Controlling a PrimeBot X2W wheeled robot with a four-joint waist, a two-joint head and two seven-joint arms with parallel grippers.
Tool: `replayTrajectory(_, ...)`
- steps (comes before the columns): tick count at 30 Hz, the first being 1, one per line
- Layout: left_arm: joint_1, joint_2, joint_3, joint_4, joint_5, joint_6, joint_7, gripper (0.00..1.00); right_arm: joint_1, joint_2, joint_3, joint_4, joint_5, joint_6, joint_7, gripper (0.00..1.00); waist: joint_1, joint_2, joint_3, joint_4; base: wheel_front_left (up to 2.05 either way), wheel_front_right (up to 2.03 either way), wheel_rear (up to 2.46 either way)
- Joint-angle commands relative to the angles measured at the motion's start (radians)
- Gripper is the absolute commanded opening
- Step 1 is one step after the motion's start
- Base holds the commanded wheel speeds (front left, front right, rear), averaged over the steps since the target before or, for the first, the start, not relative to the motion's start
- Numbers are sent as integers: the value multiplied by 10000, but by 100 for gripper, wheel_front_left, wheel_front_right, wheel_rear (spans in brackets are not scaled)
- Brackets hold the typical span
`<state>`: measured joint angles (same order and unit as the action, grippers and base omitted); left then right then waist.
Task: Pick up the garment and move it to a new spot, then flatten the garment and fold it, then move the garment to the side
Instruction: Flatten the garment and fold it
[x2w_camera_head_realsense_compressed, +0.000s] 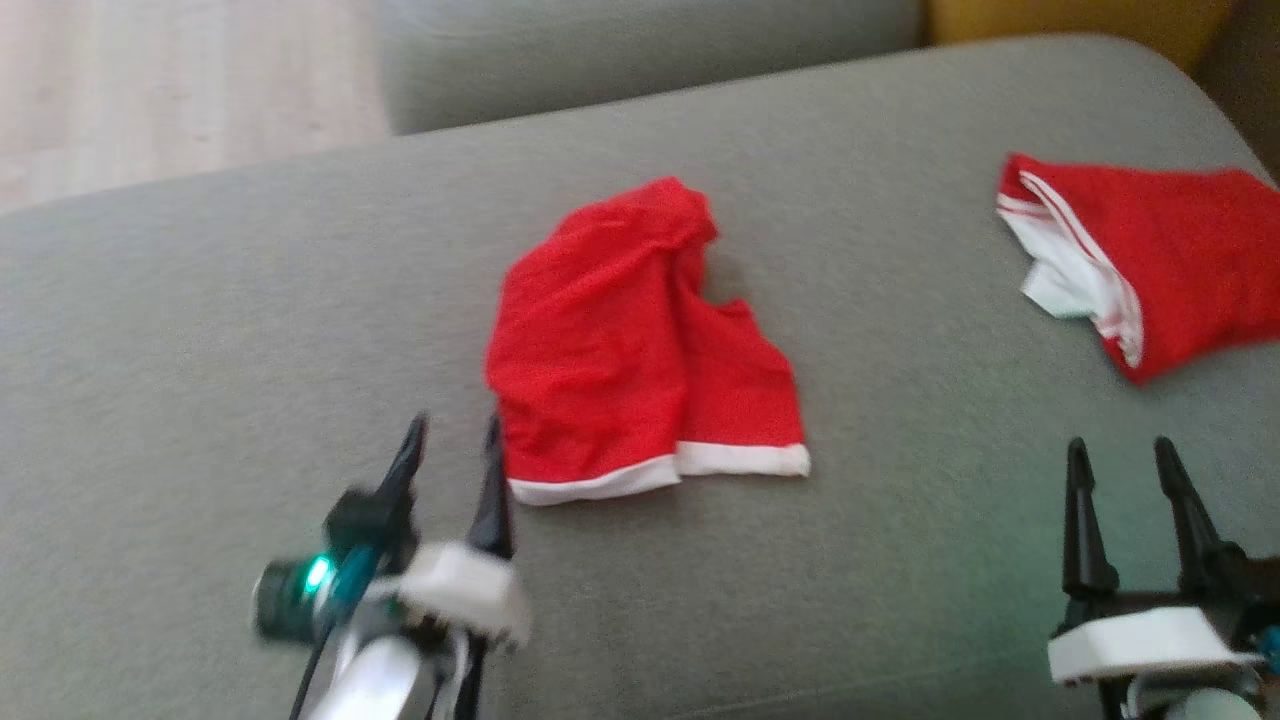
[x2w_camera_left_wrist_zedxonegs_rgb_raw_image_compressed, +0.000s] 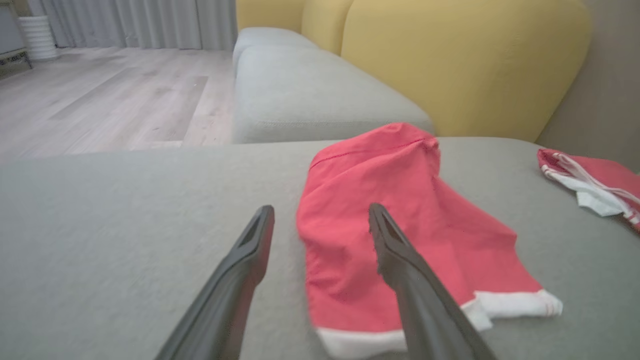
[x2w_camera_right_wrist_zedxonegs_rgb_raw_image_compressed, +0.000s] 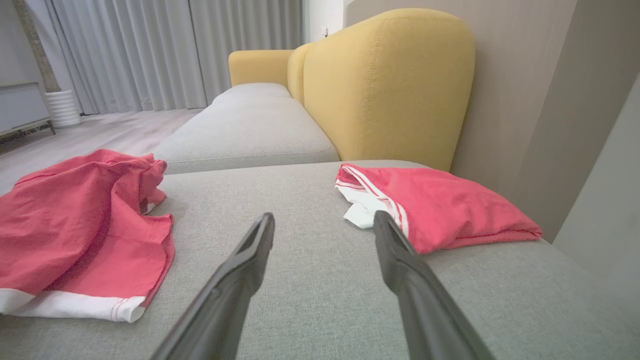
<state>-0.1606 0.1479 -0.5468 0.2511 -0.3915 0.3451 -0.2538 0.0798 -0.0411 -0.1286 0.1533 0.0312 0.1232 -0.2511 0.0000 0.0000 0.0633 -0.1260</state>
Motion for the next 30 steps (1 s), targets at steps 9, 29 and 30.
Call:
replayTrajectory(9, 2045, 555, 1525, -1407, 811, -223, -79, 100, 324, -91, 183, -142, -31, 75, -107, 100, 0, 0, -753, 1790, 0, 0, 0)
replayTrajectory(29, 2839, -468, 3668, -697, 1950, -2737, -79, 100, 560, -91, 1164, 649, 882, 75, -107, 100, 0, 0, -834, 2095, 0, 0, 0)
replayTrajectory(30, 2844, -512, 3734, -674, 2011, -2789, -80, 100, 555, -91, 1169, 665, 884, 75, -107, 100, 0, 0, -823, 2086, 0, 0, 0)
